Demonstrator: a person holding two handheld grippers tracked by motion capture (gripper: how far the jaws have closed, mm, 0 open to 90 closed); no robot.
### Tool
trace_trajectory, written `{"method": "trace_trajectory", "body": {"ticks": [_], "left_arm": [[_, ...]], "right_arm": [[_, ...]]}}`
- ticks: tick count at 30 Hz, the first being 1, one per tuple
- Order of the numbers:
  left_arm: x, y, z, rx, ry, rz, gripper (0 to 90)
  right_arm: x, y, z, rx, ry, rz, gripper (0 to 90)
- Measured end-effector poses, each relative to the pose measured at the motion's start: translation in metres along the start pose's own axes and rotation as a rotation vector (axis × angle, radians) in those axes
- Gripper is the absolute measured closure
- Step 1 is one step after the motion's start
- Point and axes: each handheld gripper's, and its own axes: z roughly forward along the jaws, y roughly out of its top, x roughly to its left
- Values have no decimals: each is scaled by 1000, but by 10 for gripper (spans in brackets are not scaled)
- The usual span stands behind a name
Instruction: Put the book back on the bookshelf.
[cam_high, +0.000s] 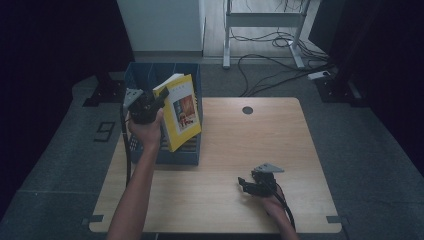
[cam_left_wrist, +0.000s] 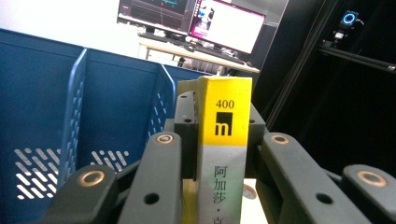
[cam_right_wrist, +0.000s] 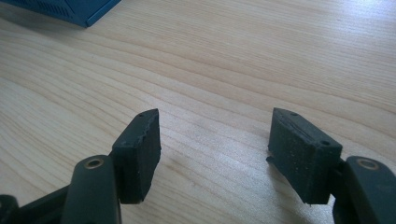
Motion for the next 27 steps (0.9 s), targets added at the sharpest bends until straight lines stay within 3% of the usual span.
{"method": "trace_trajectory", "body": {"ticks": [15, 27], "left_arm": [[5, 4, -9, -5, 5, 0, 755], [2, -7, 16, 11, 22, -8, 755]], "right_arm": [[1, 0, 0, 0, -5, -2, 336], [0, 0, 0, -1, -1, 3, 336]]}}
